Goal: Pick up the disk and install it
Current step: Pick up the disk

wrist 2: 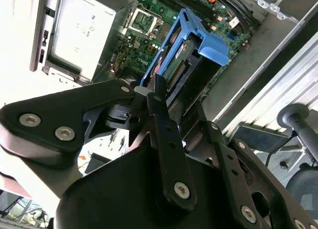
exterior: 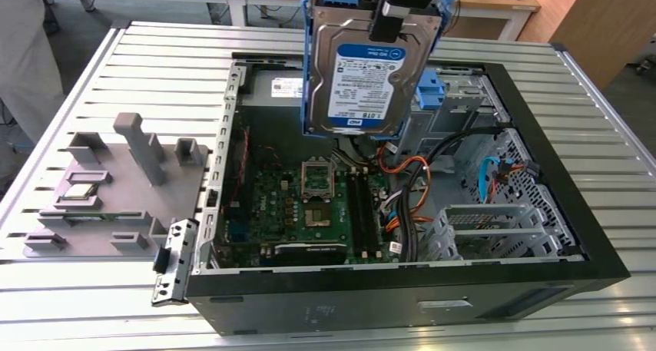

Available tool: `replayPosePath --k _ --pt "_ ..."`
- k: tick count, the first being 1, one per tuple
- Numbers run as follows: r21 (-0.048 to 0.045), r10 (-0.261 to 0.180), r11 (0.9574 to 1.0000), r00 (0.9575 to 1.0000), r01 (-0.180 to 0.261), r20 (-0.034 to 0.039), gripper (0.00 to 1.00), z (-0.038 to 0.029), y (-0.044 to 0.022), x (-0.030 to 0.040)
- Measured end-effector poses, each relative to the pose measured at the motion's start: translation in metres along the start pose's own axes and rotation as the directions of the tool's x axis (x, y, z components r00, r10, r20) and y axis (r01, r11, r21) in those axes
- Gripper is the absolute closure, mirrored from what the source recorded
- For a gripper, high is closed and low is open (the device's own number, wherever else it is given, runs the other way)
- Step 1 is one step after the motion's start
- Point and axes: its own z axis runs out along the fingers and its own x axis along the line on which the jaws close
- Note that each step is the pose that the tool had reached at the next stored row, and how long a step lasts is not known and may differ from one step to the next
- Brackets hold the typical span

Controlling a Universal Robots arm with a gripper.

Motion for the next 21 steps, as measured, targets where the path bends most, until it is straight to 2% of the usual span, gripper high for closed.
replayPosePath --k 21 --pt "0.0004 0.006 1.0000 1.0000 -0.006 -0.0020 0.65 -0.0023 -0.0240 0.0171"
